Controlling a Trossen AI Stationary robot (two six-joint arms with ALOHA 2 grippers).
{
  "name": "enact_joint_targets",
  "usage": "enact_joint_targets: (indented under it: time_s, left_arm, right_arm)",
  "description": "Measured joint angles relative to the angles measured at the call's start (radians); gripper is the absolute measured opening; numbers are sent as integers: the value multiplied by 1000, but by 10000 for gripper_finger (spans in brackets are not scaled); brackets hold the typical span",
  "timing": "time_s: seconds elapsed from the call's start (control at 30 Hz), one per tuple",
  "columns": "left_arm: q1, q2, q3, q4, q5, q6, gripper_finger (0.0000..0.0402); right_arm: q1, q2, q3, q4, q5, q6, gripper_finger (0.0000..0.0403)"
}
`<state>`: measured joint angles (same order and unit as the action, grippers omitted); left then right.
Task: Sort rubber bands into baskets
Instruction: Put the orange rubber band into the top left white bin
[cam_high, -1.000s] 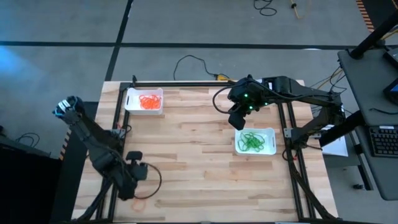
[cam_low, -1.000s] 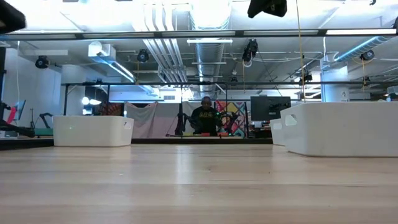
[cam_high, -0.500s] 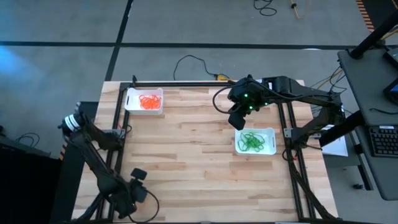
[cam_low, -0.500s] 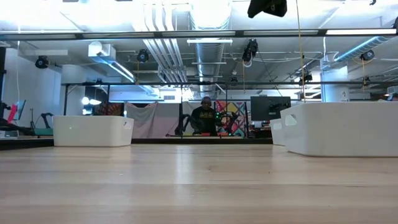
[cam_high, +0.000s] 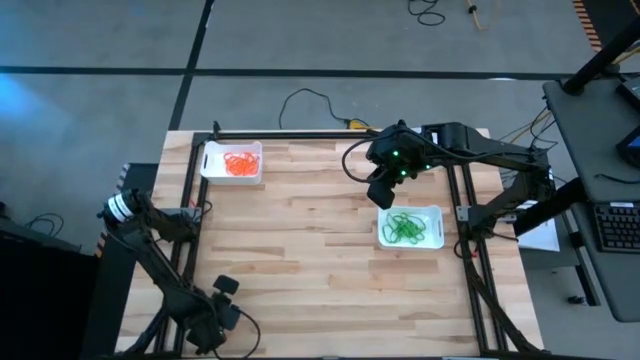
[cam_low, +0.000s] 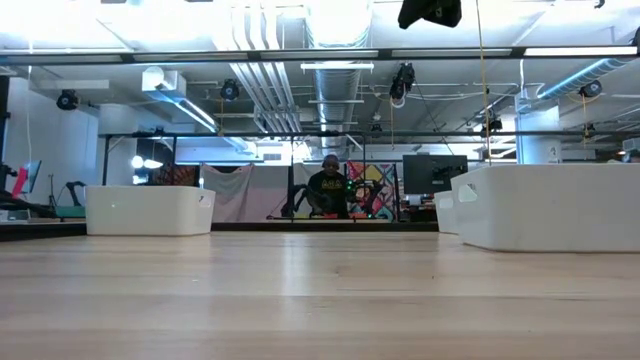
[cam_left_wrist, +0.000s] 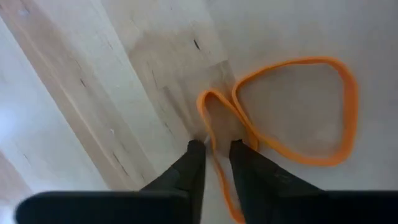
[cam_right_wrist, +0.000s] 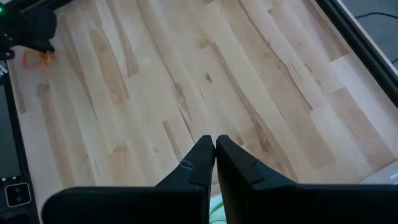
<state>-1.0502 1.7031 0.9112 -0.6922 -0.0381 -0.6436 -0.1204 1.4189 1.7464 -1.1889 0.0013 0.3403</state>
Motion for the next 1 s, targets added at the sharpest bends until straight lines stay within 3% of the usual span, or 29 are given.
enact_joint_targets:
  time_s: [0.17,0.43,0.6,0.8,1.0]
  left_arm:
    - [3,-6,-1,11,8,-29,7]
    - [51,-85,-8,-40,-14,-31,0]
    - [132,-235,-7,-140,-132,-31,0]
    - [333,-467,-5,-178,-322,-22,0]
    - [721,-608,6,-193,-400,74,0]
  right_arm:
    - [0,0,0,0,0,0,13]
    - [0,0,0,1,0,0,13]
    - [0,0,0,1,0,0,13]
    - [0,0,0,0,0,0,13]
    - [0,0,0,1,0,0,13]
